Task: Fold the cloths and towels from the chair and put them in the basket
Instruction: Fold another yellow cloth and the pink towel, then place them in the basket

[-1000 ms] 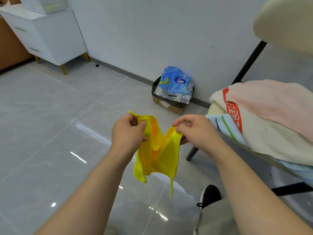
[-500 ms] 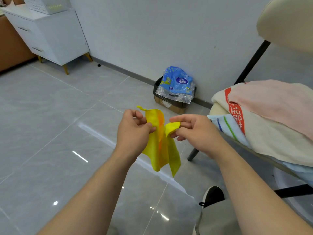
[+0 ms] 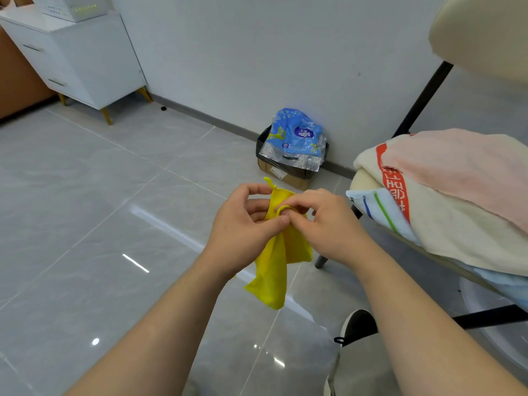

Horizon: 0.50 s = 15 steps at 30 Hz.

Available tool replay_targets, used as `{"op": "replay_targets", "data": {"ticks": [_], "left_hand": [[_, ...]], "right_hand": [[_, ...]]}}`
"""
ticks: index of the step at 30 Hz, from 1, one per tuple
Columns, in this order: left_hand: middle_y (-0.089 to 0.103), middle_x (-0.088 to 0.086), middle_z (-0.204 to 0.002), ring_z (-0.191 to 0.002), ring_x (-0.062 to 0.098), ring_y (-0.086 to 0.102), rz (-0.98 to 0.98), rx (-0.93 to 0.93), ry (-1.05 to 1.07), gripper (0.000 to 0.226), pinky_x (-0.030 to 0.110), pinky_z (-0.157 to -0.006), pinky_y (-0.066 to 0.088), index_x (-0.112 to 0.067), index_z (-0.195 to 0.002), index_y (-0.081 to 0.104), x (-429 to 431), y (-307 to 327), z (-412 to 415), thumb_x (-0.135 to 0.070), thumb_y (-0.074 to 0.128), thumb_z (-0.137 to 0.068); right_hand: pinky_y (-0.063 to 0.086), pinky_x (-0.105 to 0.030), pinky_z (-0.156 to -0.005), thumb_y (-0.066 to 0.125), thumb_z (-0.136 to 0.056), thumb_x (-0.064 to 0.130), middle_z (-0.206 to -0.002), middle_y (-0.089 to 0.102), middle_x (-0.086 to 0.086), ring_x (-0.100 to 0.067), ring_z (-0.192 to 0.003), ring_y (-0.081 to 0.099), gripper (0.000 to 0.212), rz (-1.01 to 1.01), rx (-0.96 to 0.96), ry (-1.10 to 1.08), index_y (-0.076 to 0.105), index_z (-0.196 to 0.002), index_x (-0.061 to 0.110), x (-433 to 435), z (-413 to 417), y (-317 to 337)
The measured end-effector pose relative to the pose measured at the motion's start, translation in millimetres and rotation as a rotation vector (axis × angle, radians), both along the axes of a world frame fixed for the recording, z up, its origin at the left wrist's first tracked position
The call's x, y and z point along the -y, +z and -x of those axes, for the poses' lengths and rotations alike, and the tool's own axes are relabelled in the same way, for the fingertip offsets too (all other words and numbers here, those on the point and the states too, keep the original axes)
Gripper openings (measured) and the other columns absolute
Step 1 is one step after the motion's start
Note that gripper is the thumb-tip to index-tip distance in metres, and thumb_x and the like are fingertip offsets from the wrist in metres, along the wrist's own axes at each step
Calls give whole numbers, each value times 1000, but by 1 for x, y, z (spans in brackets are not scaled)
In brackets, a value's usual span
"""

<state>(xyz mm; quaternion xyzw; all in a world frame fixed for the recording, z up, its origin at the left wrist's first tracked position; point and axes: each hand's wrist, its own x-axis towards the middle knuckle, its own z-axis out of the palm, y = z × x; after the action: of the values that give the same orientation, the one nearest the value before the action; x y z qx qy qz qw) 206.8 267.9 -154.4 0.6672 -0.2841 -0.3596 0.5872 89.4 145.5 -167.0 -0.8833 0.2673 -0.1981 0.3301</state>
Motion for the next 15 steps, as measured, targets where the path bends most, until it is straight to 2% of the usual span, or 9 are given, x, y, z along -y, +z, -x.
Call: {"op": "replay_targets", "data": {"ticks": [3,6,9,12,15], "left_hand": [[77,3,-94,-86,18,75,-6,34,12,45,39,-82,61,-18,-118,59,1,-2,-1,-8,81,-80],[77,1,-88,-84,17,75,-16,107,36,34,41,-85,60,-18,-114,66,2,-5,-2,-12,78,-83],[77,2,-90,-88,16,74,-11,153,35,24,42,-88,59,-19,-105,73,2,-8,-3,-8,76,-84],[77,-3,-88,-88,13,73,-23,226,58,25,40,-88,59,-32,-91,73,3,-11,-5,-7,73,-86],[75,-9,-84,-82,7,71,-44,329,126,26,32,-83,58,-37,-86,69,4,-15,-9,-12,71,-89]], "right_hand": [[39,-12,-66,71,-88,31,-77,65,11,-6,-79,55,4,-70,8,-69,71,-92,33,-2,1,1],[41,-16,-59,74,-87,35,-71,66,3,-6,-65,54,15,-146,41,-79,61,-88,27,-2,1,1],[41,-19,-56,76,-86,36,-70,67,1,-4,-57,51,19,-194,18,-69,60,-85,26,-1,-2,-2],[43,-27,-57,73,-87,42,-69,69,-1,-4,-53,51,21,-246,-84,-60,62,-83,24,1,-3,-7],[42,-29,-58,72,-87,46,-62,65,2,-5,-52,49,29,-272,-233,16,64,-83,18,2,-1,-10]]}}
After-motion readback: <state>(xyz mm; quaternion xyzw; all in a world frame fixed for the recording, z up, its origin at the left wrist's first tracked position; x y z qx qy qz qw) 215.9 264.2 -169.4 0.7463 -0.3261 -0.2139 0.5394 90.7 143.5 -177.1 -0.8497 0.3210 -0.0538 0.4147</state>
